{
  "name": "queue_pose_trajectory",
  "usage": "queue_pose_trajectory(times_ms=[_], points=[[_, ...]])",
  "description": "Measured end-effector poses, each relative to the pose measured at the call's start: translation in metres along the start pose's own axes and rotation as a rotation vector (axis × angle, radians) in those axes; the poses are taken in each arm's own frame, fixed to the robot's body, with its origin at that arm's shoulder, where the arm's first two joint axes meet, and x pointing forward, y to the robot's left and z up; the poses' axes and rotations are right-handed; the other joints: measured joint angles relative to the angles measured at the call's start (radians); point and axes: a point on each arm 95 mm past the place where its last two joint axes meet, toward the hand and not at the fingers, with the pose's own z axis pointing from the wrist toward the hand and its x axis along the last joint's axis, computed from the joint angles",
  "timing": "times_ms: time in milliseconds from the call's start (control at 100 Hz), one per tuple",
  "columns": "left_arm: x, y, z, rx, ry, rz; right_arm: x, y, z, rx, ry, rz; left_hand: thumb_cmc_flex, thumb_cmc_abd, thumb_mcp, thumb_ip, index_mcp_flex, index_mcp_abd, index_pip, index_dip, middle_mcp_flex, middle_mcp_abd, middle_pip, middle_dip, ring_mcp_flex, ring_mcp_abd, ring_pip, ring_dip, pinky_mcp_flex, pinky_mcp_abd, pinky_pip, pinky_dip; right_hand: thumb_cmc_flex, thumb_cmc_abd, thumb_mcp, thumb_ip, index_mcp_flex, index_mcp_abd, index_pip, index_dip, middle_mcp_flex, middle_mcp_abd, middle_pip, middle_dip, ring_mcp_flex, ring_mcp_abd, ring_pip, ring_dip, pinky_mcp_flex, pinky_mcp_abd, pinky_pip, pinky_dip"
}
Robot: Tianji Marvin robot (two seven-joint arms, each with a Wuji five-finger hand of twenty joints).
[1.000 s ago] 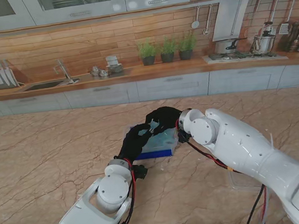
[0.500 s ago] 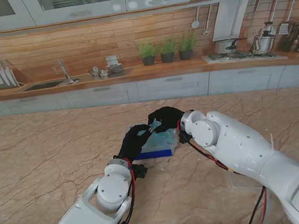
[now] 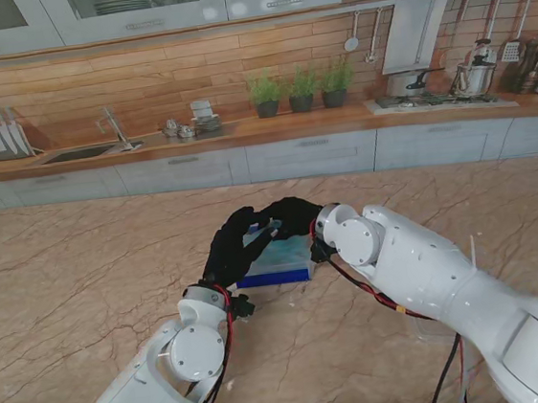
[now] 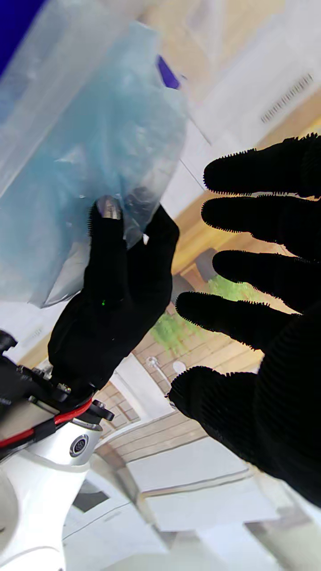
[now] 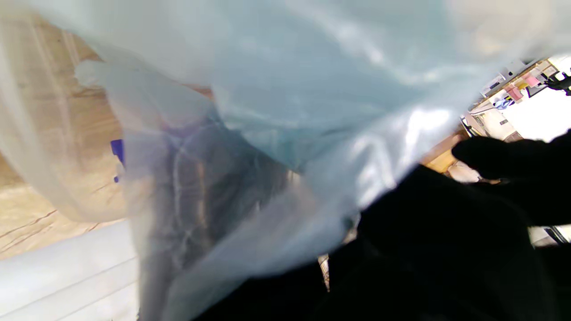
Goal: Fold the bubble film and place it into the plastic crate
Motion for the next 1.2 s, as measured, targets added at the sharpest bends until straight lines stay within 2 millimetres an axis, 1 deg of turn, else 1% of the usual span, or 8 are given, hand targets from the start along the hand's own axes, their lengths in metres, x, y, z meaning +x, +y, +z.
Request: queue_pose_trajectory(times_ms=[110,340,690,880,950,1040,1100,1200], points=[[-0.007,-0.006,0.003,0.014,0.034,0.109,-0.001,-0.003,0.002,0.005,-0.002,0.038,-0.002,-0.002,0.074,0.0,0.0,0.0,0.002,0.0,0.047,0.003,0.014,0.02,0.001,-0.001,-0.008,0.0,0.004,-0.005,-0.022,-0.012,0.0,0.001,0.01,0.0,0.008,-0.001,-0.002,0.007,0.0,0.0,0.0,0.007,0.009,0.0,0.004,0.001,0.01,-0.002,0.017,0.0],[-0.019,-0.018,0.011,-0.005,0.067,0.405,-0.005,-0.01,0.007,0.026,-0.023,0.103,-0.035,-0.114,0.225,0.0,0.006,-0.001,0.025,0.009,0.126,0.003,0.043,0.07,0.029,-0.003,-0.006,0.0,0.016,-0.012,-0.033,-0.021,0.0,0.012,0.015,0.0,0.008,-0.005,-0.003,0.018,0.0,0.0,0.0,0.008,0.009,0.0,0.014,0.002,0.017,-0.002,0.031,0.0],[-0.04,-0.017,0.028,-0.103,-0.028,0.55,-0.005,-0.012,0.008,0.042,-0.013,0.151,-0.059,-0.175,0.29,0.0,-0.022,-0.007,0.025,0.009,0.137,0.003,0.051,0.079,0.029,-0.003,-0.018,0.0,0.011,-0.012,-0.061,-0.029,0.0,0.02,0.019,0.0,0.008,-0.013,-0.003,0.049,0.0,0.0,0.0,0.008,0.009,0.0,0.015,0.002,0.017,-0.011,0.032,-0.005],[-0.047,-0.01,0.038,-0.153,-0.064,0.554,-0.006,-0.011,0.009,0.032,-0.014,0.174,-0.07,-0.214,0.422,0.0,-0.02,-0.018,0.076,0.034,0.195,0.001,0.063,0.1,0.029,-0.004,-0.029,0.0,0.005,-0.002,-0.073,-0.035,0.0,0.02,0.019,0.0,0.008,-0.016,-0.004,0.051,0.01,-0.001,0.0,0.008,0.009,0.0,0.015,0.002,0.015,-0.011,0.032,-0.013],[-0.05,-0.005,0.041,-0.162,-0.057,0.587,-0.006,-0.011,0.009,0.032,-0.015,0.177,-0.052,-0.269,0.473,0.001,-0.006,-0.037,0.165,0.071,0.261,0.0,0.118,0.143,0.043,-0.005,-0.02,0.009,0.013,0.015,-0.067,-0.035,0.001,0.02,0.019,0.0,0.008,-0.016,-0.006,0.051,0.01,-0.001,0.0,0.008,0.009,0.0,0.015,0.002,0.015,-0.011,0.032,-0.013],[-0.054,-0.003,0.046,-0.147,-0.035,0.598,-0.006,-0.011,0.009,0.036,-0.016,0.178,0.02,-0.337,0.493,-0.056,0.004,-0.057,0.344,0.082,0.389,-0.002,0.193,0.303,0.087,-0.007,0.013,0.027,0.031,0.032,-0.043,-0.035,0.001,0.02,0.019,0.0,0.008,-0.016,-0.015,0.051,0.01,-0.001,0.0,0.008,0.009,0.0,0.015,0.002,0.007,-0.011,0.032,-0.024],[-0.055,-0.001,0.048,-0.14,-0.017,0.596,-0.006,-0.011,0.008,0.037,-0.018,0.179,0.059,-0.341,0.494,-0.079,0.025,-0.04,0.418,0.082,0.509,-0.017,0.195,0.418,0.134,-0.008,0.045,0.038,0.048,0.039,-0.017,-0.018,0.001,0.019,0.003,0.012,0.01,-0.014,-0.007,0.014,0.009,-0.001,0.0,0.008,0.008,0.0,0.011,0.002,0.006,-0.011,0.029,-0.024],[-0.056,0.001,0.051,-0.147,0.004,0.629,-0.008,-0.011,0.007,0.031,-0.034,0.182,0.08,-0.336,0.501,-0.081,0.043,-0.016,0.474,0.082,0.58,-0.024,0.213,0.496,0.162,-0.008,0.079,0.048,0.063,0.047,0.002,-0.003,-0.019,0.022,-0.078,0.013,-0.042,-0.001,0.023,-0.024,-0.063,0.0,0.0,0.008,-0.039,0.0,-0.026,0.002,-0.031,-0.011,-0.004,-0.024]])
